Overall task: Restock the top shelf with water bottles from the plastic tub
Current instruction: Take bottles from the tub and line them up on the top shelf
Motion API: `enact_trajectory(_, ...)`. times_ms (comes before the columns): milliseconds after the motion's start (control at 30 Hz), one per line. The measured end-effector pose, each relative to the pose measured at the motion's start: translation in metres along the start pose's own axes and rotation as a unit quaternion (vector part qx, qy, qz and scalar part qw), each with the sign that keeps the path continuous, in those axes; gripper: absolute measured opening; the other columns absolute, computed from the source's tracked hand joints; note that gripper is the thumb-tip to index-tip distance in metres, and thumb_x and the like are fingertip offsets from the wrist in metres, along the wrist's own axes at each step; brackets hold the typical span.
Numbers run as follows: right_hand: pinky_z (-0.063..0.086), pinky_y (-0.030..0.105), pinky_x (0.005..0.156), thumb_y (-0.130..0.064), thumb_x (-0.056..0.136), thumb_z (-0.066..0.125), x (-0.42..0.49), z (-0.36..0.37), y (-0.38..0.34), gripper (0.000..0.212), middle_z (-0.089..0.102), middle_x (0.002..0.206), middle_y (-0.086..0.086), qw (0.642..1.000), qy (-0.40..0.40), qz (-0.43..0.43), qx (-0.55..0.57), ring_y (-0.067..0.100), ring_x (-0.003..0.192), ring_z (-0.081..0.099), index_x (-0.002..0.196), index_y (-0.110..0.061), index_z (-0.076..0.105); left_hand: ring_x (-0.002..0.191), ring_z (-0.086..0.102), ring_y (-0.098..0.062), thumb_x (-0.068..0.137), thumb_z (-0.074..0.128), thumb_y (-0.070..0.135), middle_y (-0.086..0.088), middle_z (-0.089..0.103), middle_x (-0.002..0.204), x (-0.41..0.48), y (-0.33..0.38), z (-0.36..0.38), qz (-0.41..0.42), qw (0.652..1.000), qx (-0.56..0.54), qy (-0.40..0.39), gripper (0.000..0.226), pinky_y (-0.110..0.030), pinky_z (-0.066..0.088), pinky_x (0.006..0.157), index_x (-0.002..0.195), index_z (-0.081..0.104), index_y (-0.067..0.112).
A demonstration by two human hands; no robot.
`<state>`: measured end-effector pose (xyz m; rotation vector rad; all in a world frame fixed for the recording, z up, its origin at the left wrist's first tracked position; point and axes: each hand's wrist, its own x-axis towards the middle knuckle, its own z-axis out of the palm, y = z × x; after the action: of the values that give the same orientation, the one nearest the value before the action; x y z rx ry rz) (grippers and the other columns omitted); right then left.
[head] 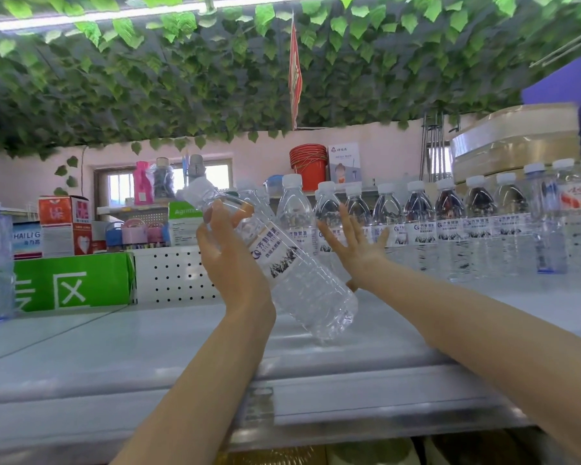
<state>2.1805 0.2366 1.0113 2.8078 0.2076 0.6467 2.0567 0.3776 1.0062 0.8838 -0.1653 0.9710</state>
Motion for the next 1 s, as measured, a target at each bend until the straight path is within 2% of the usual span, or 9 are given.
enact_trajectory(100, 0.005, 0.071, 0.105, -0.051, 0.069, 0.072, -0.005, -0.004, 0.004, 0.133, -0.052, 0.136, 0.014, 1.000, -0.003, -0.008, -0.003, 0.036, 0.137, -0.030, 0.133, -0.028, -0.042, 0.106, 0.059, -0.016, 0.093, 0.043, 0.050, 0.007, 0.063, 0.107, 0.001, 0.000, -0.001, -0.007, 1.000, 0.022, 0.000, 0.015, -0.037, 0.046, 0.093, 0.084, 0.050, 0.040)
enact_trajectory(167, 0.002, 0.070, 0.105, -0.047, 0.072, 0.073, -0.011, -0.007, 0.008, 0.131, -0.047, 0.142, 0.012, 1.000, -0.004, -0.014, 0.012, 0.037, 0.137, -0.030, 0.135, -0.029, -0.040, 0.095, 0.059, -0.012, 0.094, 0.041, 0.051, 0.010, 0.058, 0.097, 0.003, 0.002, -0.003, -0.014, 0.999, 0.042, 0.010, 0.015, -0.028, 0.048, 0.077, 0.086, 0.046, 0.039)
enact_trajectory(300, -0.006, 0.070, 0.106, -0.024, 0.094, 0.057, -0.027, -0.017, 0.020, 0.106, -0.047, 0.143, 0.009, 0.990, 0.056, 0.030, 0.125, 0.039, 0.136, -0.031, 0.130, -0.031, -0.041, 0.091, 0.059, -0.019, 0.091, 0.043, 0.057, 0.001, 0.061, 0.104, 0.005, 0.004, -0.007, -0.057, 0.995, 0.082, 0.022, 0.032, -0.042, 0.053, 0.076, 0.106, 0.045, 0.029)
enact_trajectory(400, -0.015, 0.066, 0.104, -0.047, 0.099, 0.033, -0.047, -0.041, 0.028, 0.082, -0.048, 0.142, 0.008, 0.981, 0.117, 0.046, 0.150, 0.038, 0.135, -0.035, 0.138, -0.027, -0.037, 0.093, 0.062, -0.024, 0.091, 0.042, 0.057, -0.006, 0.062, 0.116, 0.005, 0.007, -0.008, -0.081, 0.992, 0.091, 0.020, 0.034, -0.029, 0.051, 0.054, 0.108, 0.044, 0.027)
enact_trajectory(533, -0.020, 0.064, 0.102, -0.081, 0.071, 0.021, -0.089, -0.073, 0.032, 0.104, -0.051, 0.139, 0.007, 0.975, 0.080, -0.048, 0.202, 0.034, 0.130, -0.042, 0.135, -0.030, -0.041, 0.100, 0.063, -0.031, 0.092, 0.040, 0.055, -0.010, 0.062, 0.115, 0.000, 0.017, -0.008, -0.100, 0.992, 0.074, 0.018, 0.038, -0.016, 0.039, 0.034, 0.113, 0.044, 0.024)
enact_trajectory(667, -0.020, 0.065, 0.104, -0.078, 0.068, 0.053, -0.136, -0.075, 0.019, 0.126, -0.047, 0.142, 0.003, 0.965, -0.022, -0.151, 0.215, 0.031, 0.129, -0.044, 0.135, -0.030, -0.043, 0.069, 0.059, -0.019, 0.094, 0.042, 0.049, -0.002, 0.060, 0.091, -0.016, 0.031, 0.001, -0.099, 0.994, 0.035, -0.027, 0.046, -0.014, 0.035, 0.031, 0.123, 0.043, 0.013)
enact_trajectory(767, 0.008, 0.059, 0.114, -0.064, 0.068, 0.070, -0.150, -0.066, 0.002, 0.128, -0.006, 0.160, 0.006, 0.949, 0.061, -0.180, 0.253, 0.032, 0.146, -0.002, 0.147, -0.026, -0.024, 0.062, 0.062, -0.012, 0.093, 0.045, 0.047, 0.004, 0.061, 0.079, -0.024, 0.044, 0.012, -0.075, 0.994, 0.009, -0.077, 0.052, -0.018, 0.043, 0.040, 0.127, 0.047, 0.008)
enact_trajectory(833, 0.036, 0.047, 0.106, -0.052, 0.071, 0.075, -0.156, -0.067, -0.001, 0.117, 0.029, 0.153, 0.006, 0.920, 0.126, -0.177, 0.325, 0.028, 0.135, 0.036, 0.150, -0.024, -0.005, 0.065, 0.063, -0.009, 0.092, 0.044, 0.049, 0.007, 0.064, 0.083, -0.030, 0.054, 0.019, -0.051, 0.993, 0.013, -0.106, 0.051, -0.021, 0.048, 0.048, 0.128, 0.049, 0.013)
enact_trajectory(1000, 0.037, 0.028, 0.083, -0.026, 0.076, 0.078, -0.166, -0.072, 0.008, 0.091, 0.049, 0.135, 0.008, 0.885, 0.172, -0.173, 0.396, 0.019, 0.110, 0.050, 0.143, -0.016, 0.018, 0.090, 0.063, -0.012, 0.097, 0.031, 0.051, 0.005, 0.064, 0.111, -0.043, 0.068, 0.020, -0.040, 0.983, 0.030, -0.176, 0.043, -0.027, 0.052, 0.068, 0.126, 0.048, 0.024)
